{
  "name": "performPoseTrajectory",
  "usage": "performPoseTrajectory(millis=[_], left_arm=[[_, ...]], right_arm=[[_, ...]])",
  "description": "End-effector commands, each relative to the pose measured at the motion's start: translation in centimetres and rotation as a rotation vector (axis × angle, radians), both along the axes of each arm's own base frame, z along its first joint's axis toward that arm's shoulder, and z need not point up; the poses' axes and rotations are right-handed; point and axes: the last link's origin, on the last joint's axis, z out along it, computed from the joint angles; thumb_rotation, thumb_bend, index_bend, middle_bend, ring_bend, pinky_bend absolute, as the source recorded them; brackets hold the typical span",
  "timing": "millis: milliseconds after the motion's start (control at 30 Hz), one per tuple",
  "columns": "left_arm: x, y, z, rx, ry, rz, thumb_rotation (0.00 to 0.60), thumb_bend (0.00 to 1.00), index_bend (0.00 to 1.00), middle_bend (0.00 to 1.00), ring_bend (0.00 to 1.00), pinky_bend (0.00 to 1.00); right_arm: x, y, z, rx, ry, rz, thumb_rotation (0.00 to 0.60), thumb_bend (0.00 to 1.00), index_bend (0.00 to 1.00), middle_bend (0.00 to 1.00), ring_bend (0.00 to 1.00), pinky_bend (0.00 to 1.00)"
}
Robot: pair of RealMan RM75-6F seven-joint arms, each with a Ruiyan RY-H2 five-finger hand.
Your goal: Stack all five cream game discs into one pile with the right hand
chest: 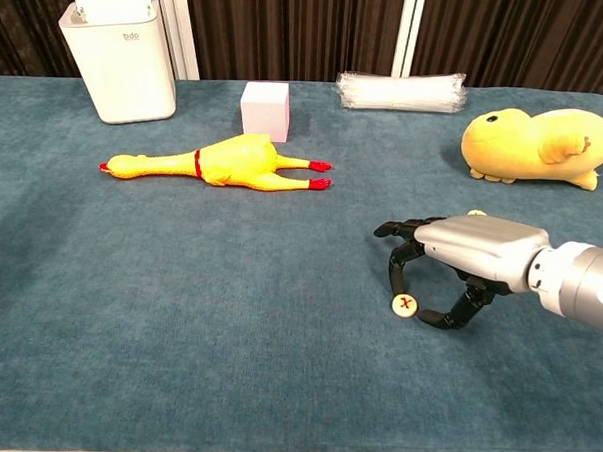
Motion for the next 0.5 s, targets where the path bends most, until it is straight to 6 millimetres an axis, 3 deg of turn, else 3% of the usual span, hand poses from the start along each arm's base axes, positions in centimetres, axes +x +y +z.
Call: performPoseTrajectory(millis=[33,500], left_arm=[[-0.01,0.00,0.00,0.000,0.001,0.000,0.600,0.17,0.06,0.00,0.00,0.05],[0.04,-0.05,0.04,0.000,-0.003,-0.002,0.600,0.17,0.06,0.00,0.00,0.05]], right_arm=[[0.01,0.02,-0.04,0.001,0.000,0.000,0.600,0.42,0.46,0.00,0.00,0.09],[-0.03,0.11,-0.35,0.015,0.008,0.002,0.600,0.43,0.49,0.00,0.00,0.09]])
